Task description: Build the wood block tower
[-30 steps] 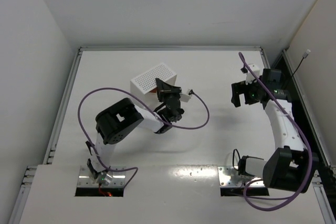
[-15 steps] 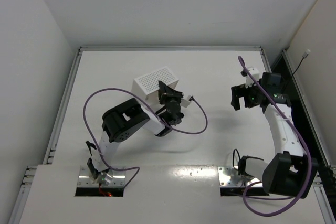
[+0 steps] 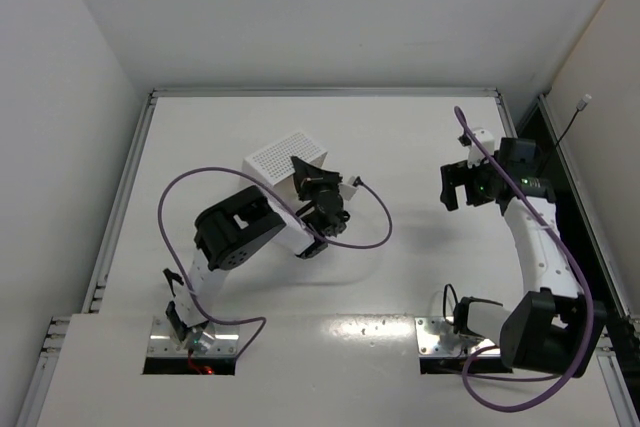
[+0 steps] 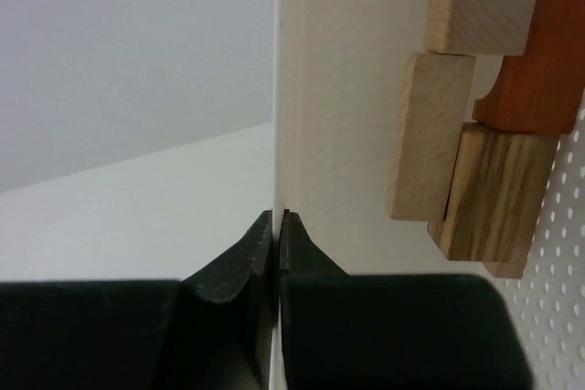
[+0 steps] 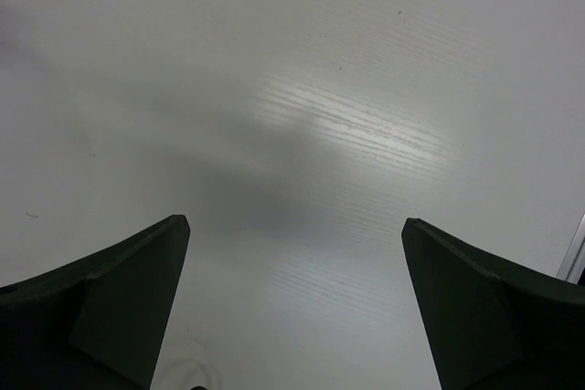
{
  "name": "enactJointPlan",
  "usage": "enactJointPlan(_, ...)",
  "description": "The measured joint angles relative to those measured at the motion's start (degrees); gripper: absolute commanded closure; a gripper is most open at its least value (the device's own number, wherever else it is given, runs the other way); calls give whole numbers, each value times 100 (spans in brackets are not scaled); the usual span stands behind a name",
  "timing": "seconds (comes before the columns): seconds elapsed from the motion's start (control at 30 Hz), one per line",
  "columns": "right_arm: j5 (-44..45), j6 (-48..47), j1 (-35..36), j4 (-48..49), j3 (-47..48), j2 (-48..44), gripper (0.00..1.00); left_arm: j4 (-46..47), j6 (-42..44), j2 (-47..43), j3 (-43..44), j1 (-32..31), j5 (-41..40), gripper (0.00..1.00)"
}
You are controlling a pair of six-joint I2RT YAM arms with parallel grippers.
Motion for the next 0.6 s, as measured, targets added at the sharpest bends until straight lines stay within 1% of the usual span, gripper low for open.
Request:
enactJointPlan(0.1, -17, 2, -42, -20, 24, 0, 0, 205, -140, -450, -278, -15, -87, 100)
enactJointPlan(0.17, -31, 2, -50, -26, 37, 33, 0, 378, -173, -354, -249, 17, -166, 100)
enactJointPlan(0.3, -81, 28, -94, -39, 216, 299, 0, 149, -254, -4, -168, 44, -313, 100)
enactJointPlan(0.5, -79, 35, -136, -44, 240, 437, 0, 127, -245, 0, -92, -68, -343, 100)
enactJointPlan(0.6, -81, 37, -136, -48, 243, 468, 0, 85, -37, -76, 20, -74, -306, 100)
